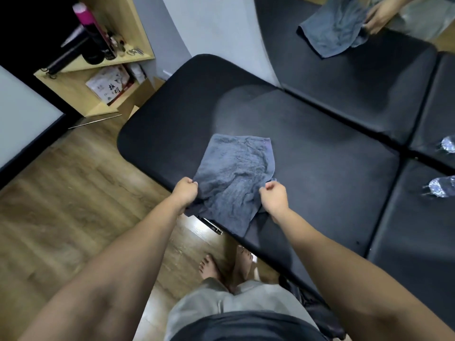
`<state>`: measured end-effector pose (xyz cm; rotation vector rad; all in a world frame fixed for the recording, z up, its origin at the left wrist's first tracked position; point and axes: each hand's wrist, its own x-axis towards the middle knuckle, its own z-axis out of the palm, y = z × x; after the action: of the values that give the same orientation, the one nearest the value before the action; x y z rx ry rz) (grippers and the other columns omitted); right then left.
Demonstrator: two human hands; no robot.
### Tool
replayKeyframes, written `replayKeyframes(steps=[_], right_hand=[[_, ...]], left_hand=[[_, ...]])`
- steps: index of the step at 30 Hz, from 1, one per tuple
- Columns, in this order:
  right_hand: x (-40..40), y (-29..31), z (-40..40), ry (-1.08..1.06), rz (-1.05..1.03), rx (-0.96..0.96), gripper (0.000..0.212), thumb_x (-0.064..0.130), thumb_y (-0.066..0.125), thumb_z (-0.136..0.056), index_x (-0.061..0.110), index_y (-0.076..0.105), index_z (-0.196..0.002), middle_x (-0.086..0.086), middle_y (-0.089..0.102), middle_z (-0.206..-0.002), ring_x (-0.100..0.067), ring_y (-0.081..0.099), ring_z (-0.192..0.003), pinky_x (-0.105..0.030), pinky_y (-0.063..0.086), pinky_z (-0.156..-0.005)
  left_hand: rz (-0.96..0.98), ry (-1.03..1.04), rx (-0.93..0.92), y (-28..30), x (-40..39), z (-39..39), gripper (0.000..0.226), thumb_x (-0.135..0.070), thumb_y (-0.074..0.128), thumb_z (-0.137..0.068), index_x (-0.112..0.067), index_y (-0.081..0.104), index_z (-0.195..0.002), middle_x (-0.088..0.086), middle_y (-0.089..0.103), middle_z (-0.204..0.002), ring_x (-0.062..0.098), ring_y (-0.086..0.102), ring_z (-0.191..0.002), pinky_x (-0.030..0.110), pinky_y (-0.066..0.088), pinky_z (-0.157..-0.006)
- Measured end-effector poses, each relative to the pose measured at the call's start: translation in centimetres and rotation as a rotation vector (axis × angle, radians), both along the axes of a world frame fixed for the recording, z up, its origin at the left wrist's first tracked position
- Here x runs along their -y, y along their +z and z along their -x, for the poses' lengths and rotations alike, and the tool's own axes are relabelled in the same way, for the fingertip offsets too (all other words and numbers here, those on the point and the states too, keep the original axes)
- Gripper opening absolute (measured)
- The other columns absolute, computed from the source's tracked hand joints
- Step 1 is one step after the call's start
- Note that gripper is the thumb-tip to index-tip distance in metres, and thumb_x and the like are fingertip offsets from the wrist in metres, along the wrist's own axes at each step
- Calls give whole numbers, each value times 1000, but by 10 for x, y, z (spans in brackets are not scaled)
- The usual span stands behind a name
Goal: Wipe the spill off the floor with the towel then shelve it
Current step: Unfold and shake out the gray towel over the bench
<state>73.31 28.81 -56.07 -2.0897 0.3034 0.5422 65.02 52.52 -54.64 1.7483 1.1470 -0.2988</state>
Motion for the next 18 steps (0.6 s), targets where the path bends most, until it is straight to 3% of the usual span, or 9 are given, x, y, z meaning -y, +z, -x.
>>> replayKeyframes(steps=[4,6,8,10,12,15,18], right_hand=[[-4,52,-51,-252,-289,273,14,-4,49,-93,8,55,-92,4,52,-75,-6,48,-68,-23,41,-68],[-8,74,-83,-330,-432,211,15,5,53,-94,18,58,-87,0,59,-81,-13,55,-72,-25,43,-62],[-7,75,-100,-329,-528,69,3,21,61,-95,24,60,-94,-4,63,-95,-18,57,-79,-27,44,-61],[-1,60,-97,-189,-408,-42,30,33,69,-92,22,58,-117,-7,63,-111,-18,57,-86,-28,46,-66],[8,40,-78,-3,-172,-153,48,30,73,-90,18,49,-130,-10,61,-110,-18,58,-77,-27,46,-58],[17,20,-49,113,-63,-296,38,10,66,-94,11,48,-127,-11,59,-85,-17,49,-53,-23,38,-43],[22,21,-51,-6,-106,-243,32,3,55,-96,8,52,-128,-8,54,-74,-17,46,-51,-23,42,-40]], left_hand=[[-84,170,176,19,-12,-13,16,-22,50,-101,-13,60,-94,6,63,-97,23,57,-90,32,47,-80],[-60,248,253,31,-10,-23,14,-26,52,-101,-14,60,-102,-1,61,-94,19,56,-89,26,46,-72],[-83,253,269,35,-6,-30,21,-30,54,-101,-12,58,-112,-1,59,-97,18,55,-89,28,45,-75],[-101,174,257,35,-2,-27,33,-35,57,-100,-12,53,-122,0,58,-100,19,56,-91,28,42,-81],[-87,36,208,28,-1,-15,42,-39,61,-98,-13,47,-129,-1,57,-102,15,56,-91,24,40,-80],[-24,-136,158,13,-8,10,57,-39,75,-88,-17,43,-131,-4,57,-114,4,56,-94,9,40,-70],[-29,-311,69,-3,-20,26,82,-38,90,-71,-15,39,-132,1,55,-124,15,57,-110,21,47,-87]])
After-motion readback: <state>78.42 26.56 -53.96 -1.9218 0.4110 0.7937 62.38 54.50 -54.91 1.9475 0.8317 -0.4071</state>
